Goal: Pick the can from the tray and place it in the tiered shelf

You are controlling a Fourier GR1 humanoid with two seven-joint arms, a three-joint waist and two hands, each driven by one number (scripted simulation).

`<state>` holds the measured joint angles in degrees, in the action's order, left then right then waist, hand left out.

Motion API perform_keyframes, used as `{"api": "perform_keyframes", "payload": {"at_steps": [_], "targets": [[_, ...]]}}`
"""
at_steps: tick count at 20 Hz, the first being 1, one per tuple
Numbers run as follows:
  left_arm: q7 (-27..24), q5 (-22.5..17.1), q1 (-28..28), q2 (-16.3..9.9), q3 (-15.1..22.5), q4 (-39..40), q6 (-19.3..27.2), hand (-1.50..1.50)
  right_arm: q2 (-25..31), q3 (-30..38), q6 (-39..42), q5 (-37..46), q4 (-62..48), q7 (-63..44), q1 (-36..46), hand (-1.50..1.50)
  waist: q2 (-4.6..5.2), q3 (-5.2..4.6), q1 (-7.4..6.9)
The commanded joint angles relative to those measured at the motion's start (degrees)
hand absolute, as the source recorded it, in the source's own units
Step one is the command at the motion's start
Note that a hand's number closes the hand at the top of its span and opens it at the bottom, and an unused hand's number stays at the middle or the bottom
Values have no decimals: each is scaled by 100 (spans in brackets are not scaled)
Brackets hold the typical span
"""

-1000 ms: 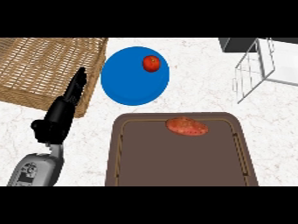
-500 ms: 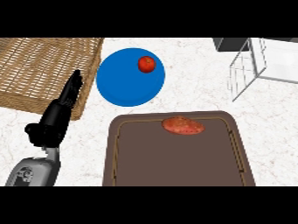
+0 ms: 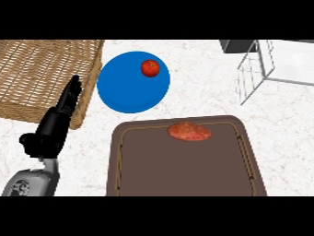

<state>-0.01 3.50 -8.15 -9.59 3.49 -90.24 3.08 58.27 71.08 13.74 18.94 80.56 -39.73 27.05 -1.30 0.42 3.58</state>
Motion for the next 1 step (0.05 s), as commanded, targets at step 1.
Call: {"api": "perform_keyframes", "payload": {"at_steps": [1], "targets": [[214,-32,264,39,1,330,-44,0,147,1128,853,-489,-194,340,-766,-150,64,-31,17]]}}
